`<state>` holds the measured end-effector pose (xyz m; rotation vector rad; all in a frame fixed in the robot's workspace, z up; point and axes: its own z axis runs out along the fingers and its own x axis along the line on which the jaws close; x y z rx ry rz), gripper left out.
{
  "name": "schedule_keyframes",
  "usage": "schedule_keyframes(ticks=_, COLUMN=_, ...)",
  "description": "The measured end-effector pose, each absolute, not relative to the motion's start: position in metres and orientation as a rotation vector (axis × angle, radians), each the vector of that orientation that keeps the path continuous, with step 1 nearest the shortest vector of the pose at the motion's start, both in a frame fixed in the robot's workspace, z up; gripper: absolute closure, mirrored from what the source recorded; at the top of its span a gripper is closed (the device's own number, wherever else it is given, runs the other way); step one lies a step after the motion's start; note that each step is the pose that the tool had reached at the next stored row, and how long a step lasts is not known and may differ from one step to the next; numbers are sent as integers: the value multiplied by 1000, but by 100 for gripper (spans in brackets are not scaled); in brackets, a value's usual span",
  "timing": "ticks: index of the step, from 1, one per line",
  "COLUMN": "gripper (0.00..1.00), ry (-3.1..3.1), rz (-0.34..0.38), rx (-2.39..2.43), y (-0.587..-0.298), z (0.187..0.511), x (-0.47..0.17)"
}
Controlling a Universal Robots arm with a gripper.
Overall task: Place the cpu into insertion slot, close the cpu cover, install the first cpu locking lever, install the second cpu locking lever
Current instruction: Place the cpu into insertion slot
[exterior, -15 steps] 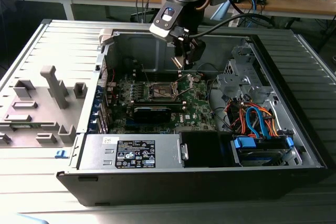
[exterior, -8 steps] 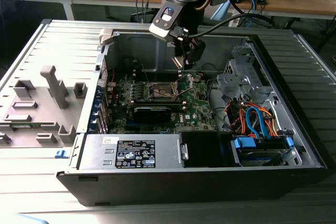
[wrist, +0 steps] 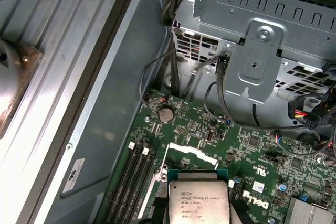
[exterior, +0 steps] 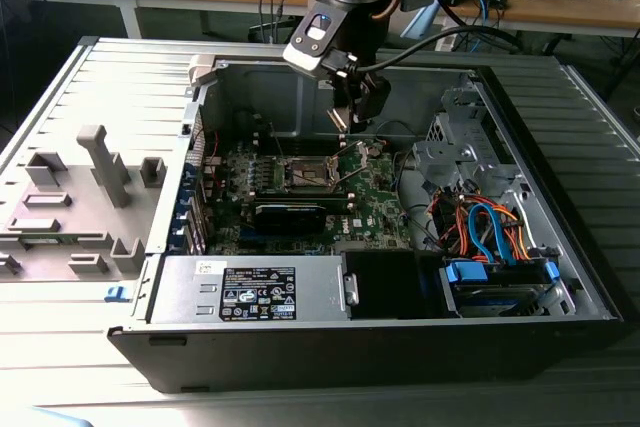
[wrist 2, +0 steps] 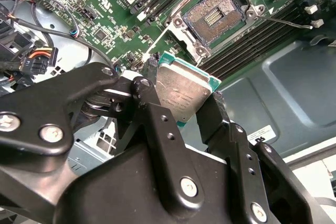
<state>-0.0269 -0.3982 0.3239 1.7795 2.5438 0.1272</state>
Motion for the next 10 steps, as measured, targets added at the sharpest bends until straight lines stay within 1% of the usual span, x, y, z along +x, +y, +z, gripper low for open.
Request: schedule_keyframes(ticks=10, gripper=45, ry=2528, rz=127, rx=1800, y=-398, z=324, x=-27)
